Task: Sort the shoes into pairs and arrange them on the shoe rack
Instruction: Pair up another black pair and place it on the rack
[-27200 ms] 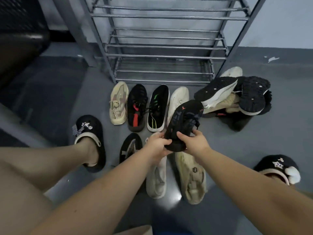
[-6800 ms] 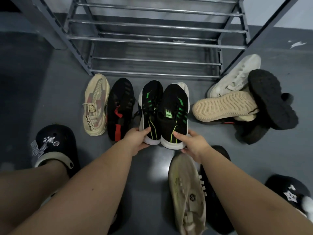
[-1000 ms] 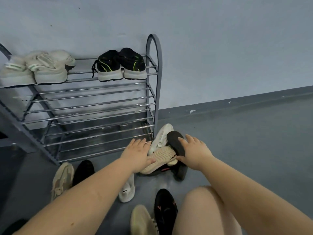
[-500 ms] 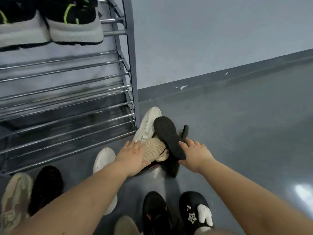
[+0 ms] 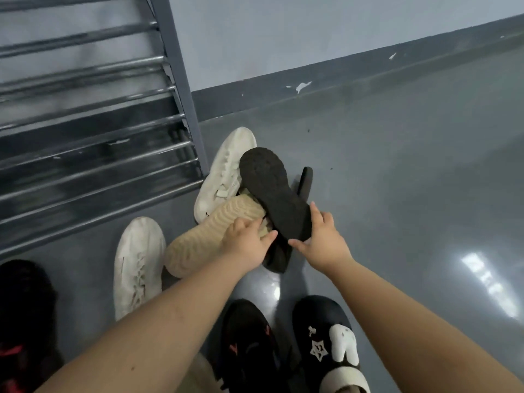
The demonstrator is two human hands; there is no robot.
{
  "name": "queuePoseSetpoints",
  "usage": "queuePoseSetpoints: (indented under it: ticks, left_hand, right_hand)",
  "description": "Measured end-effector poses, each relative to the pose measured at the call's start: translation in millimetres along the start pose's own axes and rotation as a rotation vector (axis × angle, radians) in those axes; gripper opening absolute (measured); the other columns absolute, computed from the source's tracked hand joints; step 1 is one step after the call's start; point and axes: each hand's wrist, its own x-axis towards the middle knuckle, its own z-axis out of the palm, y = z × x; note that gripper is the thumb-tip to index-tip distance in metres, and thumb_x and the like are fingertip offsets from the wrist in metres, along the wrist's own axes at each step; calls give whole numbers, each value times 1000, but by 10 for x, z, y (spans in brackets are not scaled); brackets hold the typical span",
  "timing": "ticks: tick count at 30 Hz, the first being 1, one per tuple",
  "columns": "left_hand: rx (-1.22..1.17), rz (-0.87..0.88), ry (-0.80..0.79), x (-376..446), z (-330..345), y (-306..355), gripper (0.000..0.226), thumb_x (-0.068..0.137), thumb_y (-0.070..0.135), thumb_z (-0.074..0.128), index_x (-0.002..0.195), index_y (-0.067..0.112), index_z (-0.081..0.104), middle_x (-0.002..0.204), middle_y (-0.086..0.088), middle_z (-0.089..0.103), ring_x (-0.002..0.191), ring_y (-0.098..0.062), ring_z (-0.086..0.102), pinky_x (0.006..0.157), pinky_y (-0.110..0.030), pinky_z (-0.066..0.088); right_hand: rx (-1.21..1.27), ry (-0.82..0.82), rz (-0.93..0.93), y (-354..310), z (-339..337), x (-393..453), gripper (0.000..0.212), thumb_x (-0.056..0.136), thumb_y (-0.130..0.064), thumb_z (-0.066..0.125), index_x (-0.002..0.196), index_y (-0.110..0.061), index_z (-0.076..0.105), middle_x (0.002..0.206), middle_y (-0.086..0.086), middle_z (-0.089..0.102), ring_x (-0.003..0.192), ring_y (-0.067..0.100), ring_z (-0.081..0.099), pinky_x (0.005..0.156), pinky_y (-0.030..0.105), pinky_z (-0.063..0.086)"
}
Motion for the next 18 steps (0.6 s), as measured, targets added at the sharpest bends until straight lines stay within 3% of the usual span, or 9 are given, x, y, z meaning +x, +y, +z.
queuePoseSetpoints:
  ticks: [2,5,8,9,12,18]
  left_hand:
    - [-73,-16,49,33,71,-2,57,92,55,41,144,33,33,141,-5,33,134,-24,28,114,-36,24]
    - [-254,-19,87,29,155,49,56,90,52,48,142,35,37,141,-2,35,135,-22,28,116,-36,22]
    - [-566,8,49,0,172,93,76,73,63,53,142,34,40,143,3,42,135,-19,36,116,-40,27]
    - [-716,8,22,-22,171,82,76,73,60,55,142,33,40,142,5,46,134,-16,40,115,-40,30]
    - [-1048,5,-96,-259,43,117,52,94,25,52,144,30,36,132,12,52,124,-10,49,107,-29,35]
    - [-1274,27,-105,-888,-350,-44,55,96,6,48,143,30,34,129,1,57,106,-20,59,88,-38,50]
  right_hand:
    - [34,18,9,43,-14,43,100,80,-44,70,152,-19,6,145,7,25,120,28,51,95,39,48]
    - [171,44,23,50,38,27,92,72,-43,77,145,-18,28,135,4,33,115,23,52,91,31,47]
    - [331,89,53,-52,77,-53,87,65,-46,81,136,-15,40,129,2,40,102,14,54,85,26,47]
    - [373,105,55,-92,74,-81,85,63,-48,82,131,-14,43,128,2,43,100,13,56,85,27,50]
    - [443,129,65,-201,0,-248,81,60,-46,84,121,-13,43,124,2,51,101,14,59,82,29,52]
    - [325,117,-36,-632,-244,-860,76,64,-41,84,120,-15,40,115,-7,48,96,8,49,77,23,40]
